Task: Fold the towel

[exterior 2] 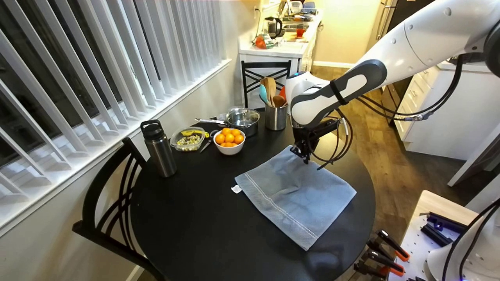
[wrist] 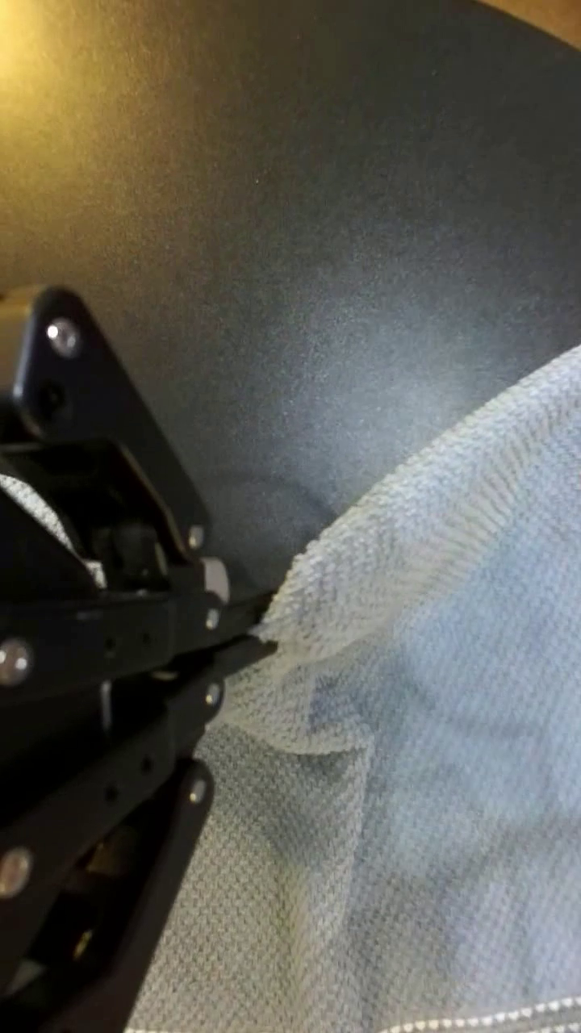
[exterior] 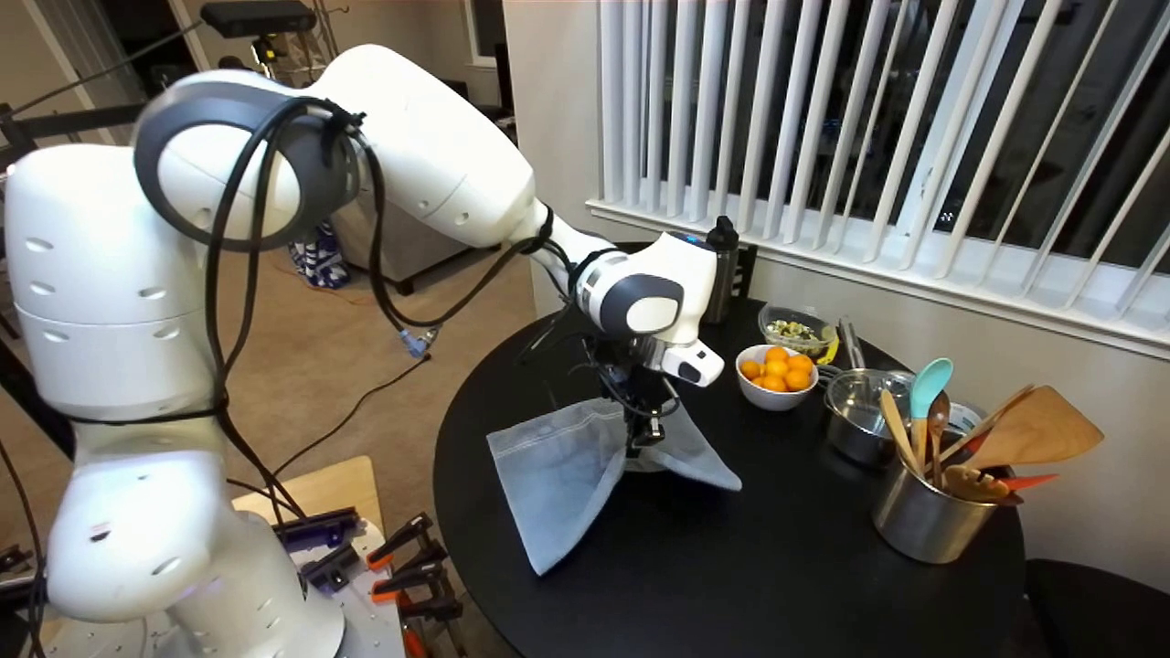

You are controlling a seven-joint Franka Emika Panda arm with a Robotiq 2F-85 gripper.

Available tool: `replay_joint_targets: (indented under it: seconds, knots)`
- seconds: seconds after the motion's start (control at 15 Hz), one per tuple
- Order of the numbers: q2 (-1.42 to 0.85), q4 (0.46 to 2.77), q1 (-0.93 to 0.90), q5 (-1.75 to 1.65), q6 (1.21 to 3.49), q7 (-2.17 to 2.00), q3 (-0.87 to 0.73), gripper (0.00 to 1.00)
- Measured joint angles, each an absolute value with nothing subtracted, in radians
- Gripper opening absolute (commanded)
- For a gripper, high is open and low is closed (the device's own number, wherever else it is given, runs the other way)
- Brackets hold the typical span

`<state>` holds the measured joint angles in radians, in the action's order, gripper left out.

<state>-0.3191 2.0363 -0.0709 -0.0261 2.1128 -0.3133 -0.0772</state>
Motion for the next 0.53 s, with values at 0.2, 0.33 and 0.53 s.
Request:
replay_joint_targets:
  seconds: [0.2, 0.33, 0.53]
  knots:
    - [-0.331, 1.996, -0.082, -0.027, 2.044, -0.323, -0.059, 0.02]
    - [-0.351, 1.964, -0.086, -0.026, 1.997, -0.323, -0.031, 0.02]
    - [-0.403, 1.9, -0.121, -0.026, 1.936, -0.323, 0.01, 0.03]
